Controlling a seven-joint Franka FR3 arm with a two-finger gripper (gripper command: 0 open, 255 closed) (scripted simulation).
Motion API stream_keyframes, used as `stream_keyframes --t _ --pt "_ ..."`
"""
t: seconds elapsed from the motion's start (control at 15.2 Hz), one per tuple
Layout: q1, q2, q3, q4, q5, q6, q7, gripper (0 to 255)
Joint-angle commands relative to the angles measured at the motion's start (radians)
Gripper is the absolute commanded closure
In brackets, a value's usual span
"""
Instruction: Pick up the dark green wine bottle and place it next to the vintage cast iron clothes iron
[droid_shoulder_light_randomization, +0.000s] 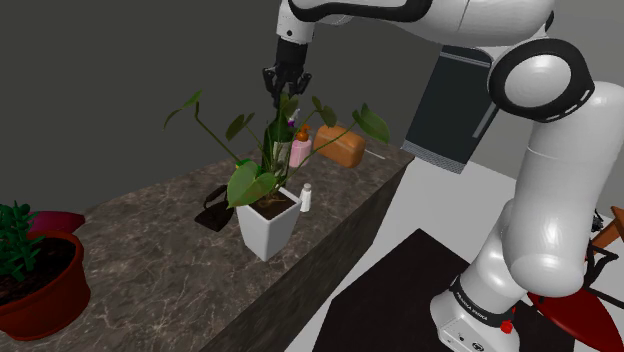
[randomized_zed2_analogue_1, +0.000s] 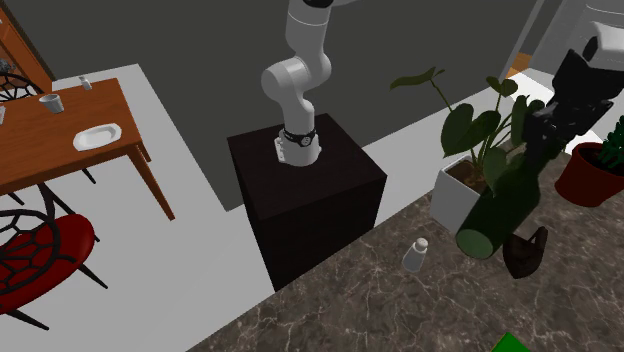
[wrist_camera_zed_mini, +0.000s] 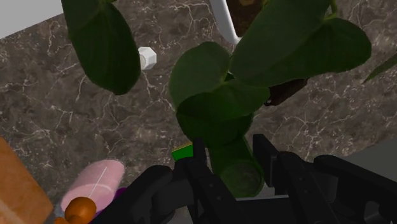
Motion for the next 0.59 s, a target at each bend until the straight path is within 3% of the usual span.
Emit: stream_keyframes --t 0.0,0.53 --pt "-0.001 -0.003 0.0 -0.031 0.0 0.029 -0.002 255" --pt "0.0 -0.014 0.0 -0.154 0.0 0.141 -0.003 255"
